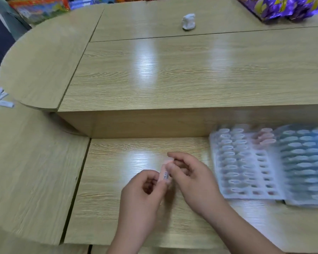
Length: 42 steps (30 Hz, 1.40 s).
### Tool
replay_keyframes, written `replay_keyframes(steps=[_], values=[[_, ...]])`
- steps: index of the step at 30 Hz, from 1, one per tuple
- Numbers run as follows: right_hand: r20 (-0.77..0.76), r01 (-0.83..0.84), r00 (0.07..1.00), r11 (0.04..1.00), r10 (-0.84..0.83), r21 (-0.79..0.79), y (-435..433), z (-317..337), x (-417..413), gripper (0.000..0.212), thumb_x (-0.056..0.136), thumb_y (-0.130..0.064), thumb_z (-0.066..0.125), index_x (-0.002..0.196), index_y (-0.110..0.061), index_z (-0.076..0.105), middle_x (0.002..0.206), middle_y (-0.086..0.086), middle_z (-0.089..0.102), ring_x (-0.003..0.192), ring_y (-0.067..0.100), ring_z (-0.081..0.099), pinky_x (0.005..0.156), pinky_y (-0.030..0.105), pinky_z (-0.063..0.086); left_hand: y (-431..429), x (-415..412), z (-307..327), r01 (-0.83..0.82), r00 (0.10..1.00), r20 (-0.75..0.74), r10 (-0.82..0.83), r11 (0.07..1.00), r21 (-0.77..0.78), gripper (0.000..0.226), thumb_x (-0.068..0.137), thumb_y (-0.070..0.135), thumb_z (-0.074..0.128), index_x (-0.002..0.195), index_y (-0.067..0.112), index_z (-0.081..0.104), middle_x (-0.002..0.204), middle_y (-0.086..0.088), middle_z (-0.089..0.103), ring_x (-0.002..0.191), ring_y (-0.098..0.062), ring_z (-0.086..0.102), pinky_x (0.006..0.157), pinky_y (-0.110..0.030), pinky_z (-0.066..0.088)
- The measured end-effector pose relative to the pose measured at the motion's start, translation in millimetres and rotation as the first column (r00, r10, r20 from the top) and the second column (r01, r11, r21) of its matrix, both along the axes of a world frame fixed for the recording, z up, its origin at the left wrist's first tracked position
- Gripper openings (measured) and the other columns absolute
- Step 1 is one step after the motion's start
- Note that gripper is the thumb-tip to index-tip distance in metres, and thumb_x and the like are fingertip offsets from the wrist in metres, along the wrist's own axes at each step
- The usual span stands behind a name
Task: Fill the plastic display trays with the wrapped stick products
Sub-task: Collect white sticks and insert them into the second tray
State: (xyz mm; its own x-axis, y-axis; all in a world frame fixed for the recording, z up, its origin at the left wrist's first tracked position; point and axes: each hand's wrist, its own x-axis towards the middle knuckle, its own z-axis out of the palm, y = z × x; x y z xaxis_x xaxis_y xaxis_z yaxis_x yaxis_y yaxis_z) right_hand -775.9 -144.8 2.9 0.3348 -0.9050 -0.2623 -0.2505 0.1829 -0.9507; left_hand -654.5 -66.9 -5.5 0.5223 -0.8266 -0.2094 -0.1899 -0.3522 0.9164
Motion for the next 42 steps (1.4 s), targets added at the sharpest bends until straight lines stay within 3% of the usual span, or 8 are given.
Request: replay_keyframes(steps=[4, 7, 11, 15, 22, 29, 37, 42], values=[[0.125, 0.075, 0.99, 0.996, -0.068, -0.052, 10, 30, -44, 0.021, 0.087, -0.017, 0.073, 0.09, -0.038, 0.073, 0.082, -0.009, 0.073, 0.072, 0.002, 0.065, 0.065, 0.012, 0.049, -5, -30, 17, 0.117, 0.983, -0.133, -0.129, 0.989, -0.091, 0.023, 0.074, 0.046, 0.08, 0.078, 0.025, 0.071, 0.071, 0.002, 0.069, 0.064, -0.008, 0.06, 0.061, -0.018, 0.046], [0.154, 0.155, 0.977, 0.986, -0.145, -0.055, 16, 48, -81, 0.015, 0.077, -0.036, 0.073, 0.091, -0.034, 0.072, 0.082, -0.003, 0.073, 0.076, 0.012, 0.068, 0.064, 0.024, 0.055, -16, -54, 26, 0.24, 0.951, -0.161, -0.263, 0.959, -0.147, 0.032, 0.072, 0.058, 0.071, 0.081, 0.027, 0.071, 0.072, 0.003, 0.067, 0.065, -0.008, 0.057, 0.061, -0.023, 0.045], [0.097, 0.284, 0.958, 0.934, -0.269, -0.214, 4, 68, -136, 0.011, 0.083, -0.027, 0.076, 0.089, -0.032, 0.068, 0.078, -0.004, 0.074, 0.069, 0.01, 0.068, 0.06, 0.026, 0.057, -33, -83, 32, 0.274, 0.962, 0.058, -0.268, 0.938, -0.213, 0.023, 0.088, 0.052, 0.05, 0.095, 0.041, 0.069, 0.099, 0.012, 0.068, 0.088, -0.006, 0.065, 0.072, -0.01, 0.045], [-0.105, 0.306, 0.919, 0.856, -0.38, -0.418, -35, 66, -195, 0.023, 0.089, -0.019, 0.069, 0.096, -0.039, 0.063, 0.085, -0.017, 0.071, 0.076, 0.005, 0.067, 0.063, 0.01, 0.049, -61, -110, 31, 0.36, 0.915, 0.247, -0.32, 0.923, -0.135, 0.033, 0.094, 0.059, 0.045, 0.123, 0.048, 0.057, 0.138, 0.032, 0.04, 0.132, 0.007, 0.039, 0.102, -0.015, 0.04], [-0.362, 0.033, 0.879, 0.797, -0.31, -0.603, -86, 48, -214, 0.021, 0.085, -0.025, 0.072, 0.1, -0.037, 0.065, 0.084, -0.026, 0.065, 0.079, -0.001, 0.062, 0.065, 0.008, 0.044, -90, -144, 19, 0.456, 0.813, 0.357, -0.46, 0.884, 0.101, 0.071, 0.09, 0.067, 0.034, 0.154, 0.047, 0.014, 0.152, 0.039, -0.029, 0.141, 0.01, -0.028, 0.123, -0.044, 0.02], [-0.55, -0.232, 0.817, 0.776, -0.172, -0.587, -100, 34, -208, 0.015, 0.083, -0.041, 0.062, 0.096, -0.036, 0.069, 0.081, -0.018, 0.065, 0.079, 0.005, 0.058, 0.064, 0.037, 0.053, -90, -150, 13, 0.431, 0.81, 0.399, -0.431, 0.897, 0.093, 0.072, 0.092, 0.061, 0.036, 0.156, 0.044, 0.008, 0.153, 0.036, -0.03, 0.142, 0.007, -0.029, 0.114, -0.027, 0.007], [-0.641, -0.436, 0.756, 0.631, -0.13, -0.642, -106, 31, -218, 0.009, 0.082, -0.024, 0.075, 0.091, -0.024, 0.075, 0.086, -0.011, 0.07, 0.081, 0.022, 0.064, 0.059, 0.038, 0.053, -90, -149, 10, 0.413, 0.819, 0.394, -0.417, 0.905, 0.1, 0.076, 0.092, 0.058, 0.043, 0.158, 0.04, 0.01, 0.156, 0.035, -0.025, 0.145, 0.007, -0.023, 0.105, -0.044, 0.049], [-0.648, -0.505, 0.747, 0.506, -0.151, -0.7, -108, 22, -217, 0.012, 0.084, -0.025, 0.073, 0.094, -0.022, 0.078, 0.087, -0.007, 0.069, 0.076, 0.023, 0.062, 0.048, 0.035, 0.05, -89, -149, 9, 0.423, 0.806, 0.416, -0.421, 0.901, 0.091, 0.075, 0.092, 0.061, 0.037, 0.158, 0.042, 0.007, 0.156, 0.034, -0.026, 0.145, 0.006, -0.025, 0.109, -0.044, 0.045]])
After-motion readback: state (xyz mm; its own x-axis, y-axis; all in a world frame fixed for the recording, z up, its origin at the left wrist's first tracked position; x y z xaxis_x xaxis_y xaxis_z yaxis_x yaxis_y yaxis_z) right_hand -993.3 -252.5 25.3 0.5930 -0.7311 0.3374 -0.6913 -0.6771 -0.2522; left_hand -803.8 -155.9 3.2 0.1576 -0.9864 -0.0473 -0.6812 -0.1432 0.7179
